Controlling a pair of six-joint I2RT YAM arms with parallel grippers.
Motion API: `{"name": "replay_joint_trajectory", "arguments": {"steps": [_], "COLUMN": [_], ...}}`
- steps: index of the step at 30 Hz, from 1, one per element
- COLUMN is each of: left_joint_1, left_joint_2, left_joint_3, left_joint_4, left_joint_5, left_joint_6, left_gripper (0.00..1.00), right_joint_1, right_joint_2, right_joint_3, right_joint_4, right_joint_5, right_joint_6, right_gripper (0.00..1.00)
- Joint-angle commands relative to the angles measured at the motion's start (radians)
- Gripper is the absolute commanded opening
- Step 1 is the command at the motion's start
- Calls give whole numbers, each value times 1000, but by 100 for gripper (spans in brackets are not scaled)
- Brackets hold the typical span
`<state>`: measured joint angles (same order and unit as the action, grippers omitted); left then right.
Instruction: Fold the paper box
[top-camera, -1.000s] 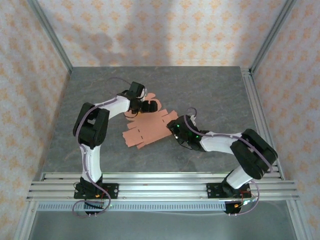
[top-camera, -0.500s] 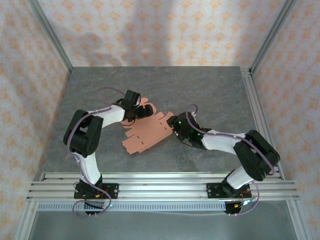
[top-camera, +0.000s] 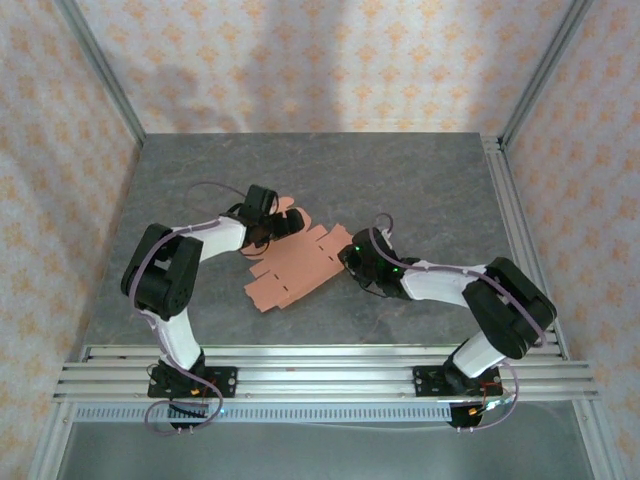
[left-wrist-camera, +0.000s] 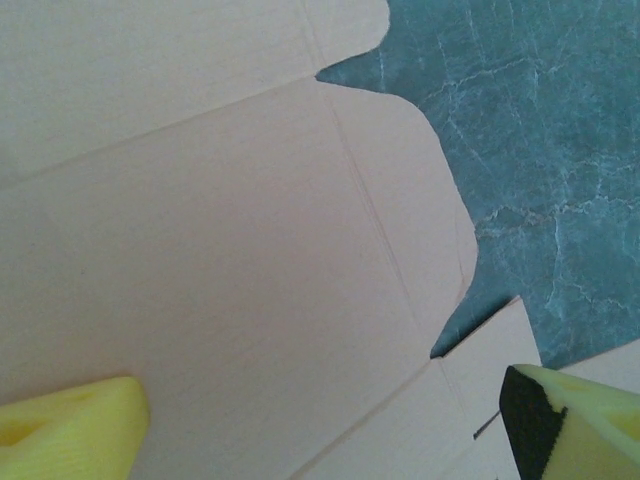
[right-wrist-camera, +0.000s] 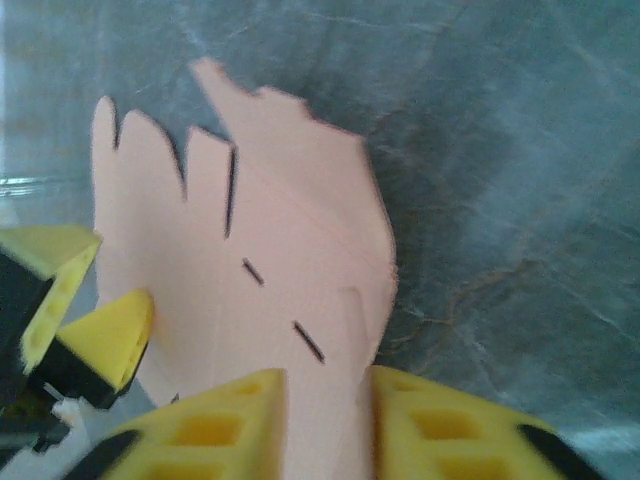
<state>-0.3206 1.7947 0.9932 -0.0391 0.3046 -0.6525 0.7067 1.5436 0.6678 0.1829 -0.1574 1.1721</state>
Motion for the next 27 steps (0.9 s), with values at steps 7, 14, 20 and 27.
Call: {"name": "replay_joint_trajectory", "arguments": {"steps": [7,14,20,27], "left_joint_1": [-11,-8,3,22], "left_joint_2": [-240,-267,-181,-23], "left_joint_3": [-10,34,92,227], "left_joint_4": [-242,-312,-299,-326], "left_joint_5": [-74,-102,-76,-36], "left_joint_6": [88,177,223,239], "left_gripper": [100,100,100,100], "right_joint_1": [-173,-256,-334,-375], "right_joint_2": [80,231,422,661], "right_joint_3": [261,542,835,1245], "right_joint_4": [-388,-668,-877,-1074], "right_joint_5": [-255,-303,-456,-456], "right_joint_6": [-580,-923,-1317,-1510], "right_gripper": [5,0,0,15]}}
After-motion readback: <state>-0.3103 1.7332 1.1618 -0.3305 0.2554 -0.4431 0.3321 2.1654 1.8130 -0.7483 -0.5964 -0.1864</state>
